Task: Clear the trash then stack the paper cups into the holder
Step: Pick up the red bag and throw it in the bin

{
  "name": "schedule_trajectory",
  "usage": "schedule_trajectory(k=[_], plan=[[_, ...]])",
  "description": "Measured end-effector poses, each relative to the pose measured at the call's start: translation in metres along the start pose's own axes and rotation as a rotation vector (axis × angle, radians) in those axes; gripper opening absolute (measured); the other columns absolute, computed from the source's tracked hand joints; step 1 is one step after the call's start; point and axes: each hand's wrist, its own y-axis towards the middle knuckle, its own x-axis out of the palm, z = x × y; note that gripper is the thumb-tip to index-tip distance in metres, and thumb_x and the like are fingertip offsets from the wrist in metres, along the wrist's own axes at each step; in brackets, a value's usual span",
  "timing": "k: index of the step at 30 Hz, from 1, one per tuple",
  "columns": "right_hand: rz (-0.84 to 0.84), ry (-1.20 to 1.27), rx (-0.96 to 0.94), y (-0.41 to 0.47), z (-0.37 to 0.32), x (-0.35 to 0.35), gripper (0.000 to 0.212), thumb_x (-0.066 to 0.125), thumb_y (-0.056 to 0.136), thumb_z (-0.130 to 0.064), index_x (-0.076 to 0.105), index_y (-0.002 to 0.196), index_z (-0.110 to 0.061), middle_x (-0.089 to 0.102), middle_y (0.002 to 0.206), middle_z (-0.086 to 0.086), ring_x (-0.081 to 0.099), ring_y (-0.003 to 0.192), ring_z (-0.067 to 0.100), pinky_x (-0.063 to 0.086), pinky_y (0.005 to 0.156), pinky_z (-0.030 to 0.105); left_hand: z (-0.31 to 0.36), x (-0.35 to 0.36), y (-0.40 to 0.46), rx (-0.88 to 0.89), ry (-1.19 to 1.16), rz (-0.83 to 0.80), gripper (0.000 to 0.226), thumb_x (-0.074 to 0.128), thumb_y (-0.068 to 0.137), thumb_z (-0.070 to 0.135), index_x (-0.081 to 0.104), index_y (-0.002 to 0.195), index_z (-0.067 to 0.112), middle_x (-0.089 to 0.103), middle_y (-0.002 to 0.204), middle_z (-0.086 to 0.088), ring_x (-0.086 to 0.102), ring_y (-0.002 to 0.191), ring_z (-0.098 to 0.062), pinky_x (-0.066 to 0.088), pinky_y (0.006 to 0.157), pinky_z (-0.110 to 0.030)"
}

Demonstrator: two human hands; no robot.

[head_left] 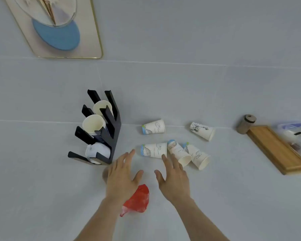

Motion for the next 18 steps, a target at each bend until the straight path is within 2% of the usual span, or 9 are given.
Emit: schedule_trajectory(k=[2, 6, 10, 12, 14, 16, 18], plan=[[-0.076, 0.066, 0.071, -0.005, 0.0, 0.012, 0.066, 0.046, 0.098, -0.055, 0.028, 0.157, -0.032, 0.019, 0.17, 0.001, 0.035, 0.147, 0.024, 0.045, 0.106, 0.04, -0.008, 0.007, -0.009, -0.046, -0.08, -0.052, 0.077, 0.062, 0.087, 0.053, 0.027, 0.154, 0.036, 0.048, 0.144, 0.006, 0.045, 0.135, -0.021, 0.041, 0.108, -0.041], [-0.246, 0.173, 0.191, -0.02, 0.0, 0.042, 0.068, 0.05, 0.097, -0.055, 0.027, 0.157, -0.037, 0.028, 0.165, -0.002, 0.047, 0.14, 0.025, 0.046, 0.104, 0.041, -0.026, 0.026, -0.035, -0.189, -0.133, -0.179, 0.069, 0.064, 0.085, 0.049, 0.033, 0.146, 0.039, 0.048, 0.142, 0.008, 0.055, 0.124, -0.021, 0.05, 0.093, -0.038], [-0.358, 0.347, 0.315, -0.028, -0.009, 0.066, 0.072, 0.058, 0.093, -0.053, 0.029, 0.157, -0.037, 0.047, 0.151, -0.002, 0.057, 0.13, 0.022, 0.049, 0.106, 0.041, -0.036, 0.035, -0.048, -0.229, -0.179, -0.291, 0.082, 0.067, 0.081, 0.035, 0.023, 0.15, 0.046, 0.041, 0.148, 0.014, 0.052, 0.127, -0.017, 0.049, 0.09, -0.035], [-0.388, 0.428, 0.378, -0.031, -0.015, 0.077, 0.071, 0.064, 0.093, -0.043, 0.032, 0.156, -0.035, 0.054, 0.146, 0.001, 0.057, 0.13, 0.023, 0.049, 0.106, 0.039, -0.041, 0.039, -0.052, -0.261, -0.18, -0.335, 0.081, 0.065, 0.085, 0.033, 0.022, 0.153, 0.043, 0.039, 0.153, 0.014, 0.054, 0.128, -0.018, 0.05, 0.094, -0.036], [-0.399, 0.506, 0.446, -0.033, -0.02, 0.086, 0.065, 0.067, 0.093, -0.028, 0.041, 0.153, -0.032, 0.064, 0.134, 0.002, 0.063, 0.12, 0.021, 0.055, 0.098, 0.034, -0.048, 0.043, -0.053, -0.318, -0.179, -0.407, 0.073, 0.062, 0.089, 0.033, 0.027, 0.152, 0.04, 0.05, 0.144, 0.008, 0.06, 0.121, -0.019, 0.051, 0.097, -0.038], [-0.362, 0.552, 0.498, -0.035, -0.024, 0.091, 0.054, 0.065, 0.091, -0.015, 0.057, 0.142, -0.029, 0.072, 0.112, -0.004, 0.07, 0.099, 0.014, 0.059, 0.085, 0.03, -0.052, 0.044, -0.049, -0.363, -0.25, -0.449, 0.063, 0.061, 0.089, 0.027, 0.038, 0.146, 0.038, 0.062, 0.127, 0.008, 0.064, 0.113, -0.019, 0.052, 0.095, -0.036], [-0.286, 0.585, 0.547, -0.034, -0.03, 0.092, 0.038, 0.066, 0.091, -0.015, 0.07, 0.126, -0.028, 0.075, 0.093, -0.011, 0.073, 0.08, 0.007, 0.062, 0.076, 0.03, -0.053, 0.042, -0.043, -0.39, -0.378, -0.447, 0.054, 0.061, 0.089, 0.021, 0.048, 0.139, 0.037, 0.066, 0.109, 0.015, 0.067, 0.104, -0.015, 0.053, 0.091, -0.032]])
